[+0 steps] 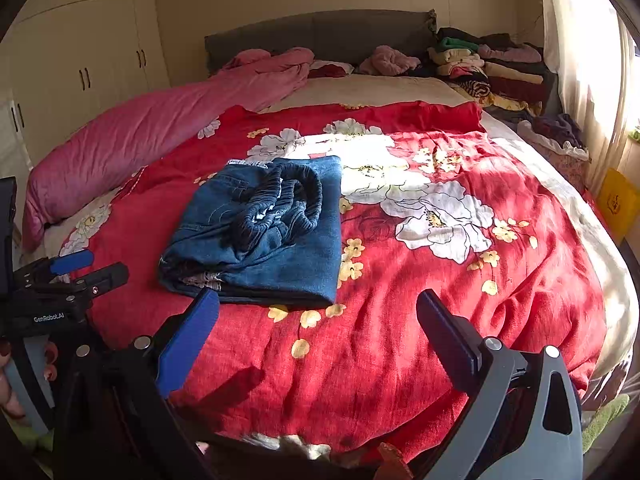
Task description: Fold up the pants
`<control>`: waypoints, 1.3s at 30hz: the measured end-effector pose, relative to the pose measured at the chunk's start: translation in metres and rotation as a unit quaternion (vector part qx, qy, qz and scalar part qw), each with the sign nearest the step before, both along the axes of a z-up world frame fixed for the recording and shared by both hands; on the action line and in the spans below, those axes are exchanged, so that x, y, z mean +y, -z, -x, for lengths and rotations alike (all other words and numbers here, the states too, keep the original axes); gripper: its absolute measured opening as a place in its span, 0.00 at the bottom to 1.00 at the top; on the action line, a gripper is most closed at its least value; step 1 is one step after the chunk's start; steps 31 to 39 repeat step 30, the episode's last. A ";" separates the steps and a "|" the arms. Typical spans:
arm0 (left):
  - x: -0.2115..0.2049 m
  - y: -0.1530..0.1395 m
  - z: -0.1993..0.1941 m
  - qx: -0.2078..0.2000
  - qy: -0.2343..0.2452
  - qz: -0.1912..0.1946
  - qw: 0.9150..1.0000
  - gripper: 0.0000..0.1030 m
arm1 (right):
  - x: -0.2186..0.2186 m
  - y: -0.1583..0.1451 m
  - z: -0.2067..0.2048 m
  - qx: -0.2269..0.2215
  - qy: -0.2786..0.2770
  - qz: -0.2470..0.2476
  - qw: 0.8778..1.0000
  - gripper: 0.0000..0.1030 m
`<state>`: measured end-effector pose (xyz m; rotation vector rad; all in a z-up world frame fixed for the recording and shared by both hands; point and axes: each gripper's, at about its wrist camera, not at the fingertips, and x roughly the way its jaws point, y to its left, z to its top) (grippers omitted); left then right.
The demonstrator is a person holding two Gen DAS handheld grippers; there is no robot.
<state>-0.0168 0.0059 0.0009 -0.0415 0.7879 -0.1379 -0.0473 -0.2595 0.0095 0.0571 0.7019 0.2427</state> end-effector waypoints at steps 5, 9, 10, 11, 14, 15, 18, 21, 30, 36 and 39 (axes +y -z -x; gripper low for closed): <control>0.001 0.002 0.001 0.003 0.001 -0.001 1.000 0.91 | -0.002 0.001 -0.001 0.003 0.005 0.000 1.000 0.96; 0.004 0.004 0.000 0.006 0.001 0.006 1.000 0.91 | -0.004 0.002 -0.004 0.005 0.009 0.003 1.000 0.96; 0.006 0.004 0.001 0.005 0.000 0.006 1.000 0.91 | -0.004 0.002 -0.005 0.006 0.010 0.003 1.000 0.96; 0.006 0.003 0.000 0.004 0.000 0.005 1.000 0.91 | -0.005 0.003 -0.006 0.007 0.012 0.004 1.000 0.96; 0.008 0.003 -0.004 0.006 -0.005 -0.009 1.000 0.91 | -0.008 0.003 -0.009 0.009 0.020 0.007 1.000 0.96; 0.008 0.004 -0.006 0.008 -0.007 -0.018 1.000 0.91 | -0.009 0.004 -0.010 0.010 0.021 0.009 1.000 0.96; 0.016 0.008 -0.015 0.016 -0.022 -0.047 0.999 0.91 | -0.017 0.004 -0.016 0.015 0.027 0.010 0.999 0.96; 0.046 0.006 -0.038 0.022 -0.044 -0.036 0.998 0.91 | -0.034 0.003 -0.032 0.019 0.044 0.015 0.999 0.96; 0.206 0.030 -0.189 0.084 -0.207 -0.112 0.968 0.91 | -0.192 0.009 -0.161 0.060 0.197 0.021 0.978 0.96; 0.206 0.030 -0.189 0.084 -0.207 -0.112 0.968 0.91 | -0.192 0.009 -0.161 0.060 0.197 0.021 0.978 0.96; 0.206 0.030 -0.189 0.084 -0.207 -0.112 0.968 0.91 | -0.192 0.009 -0.161 0.060 0.197 0.021 0.978 0.96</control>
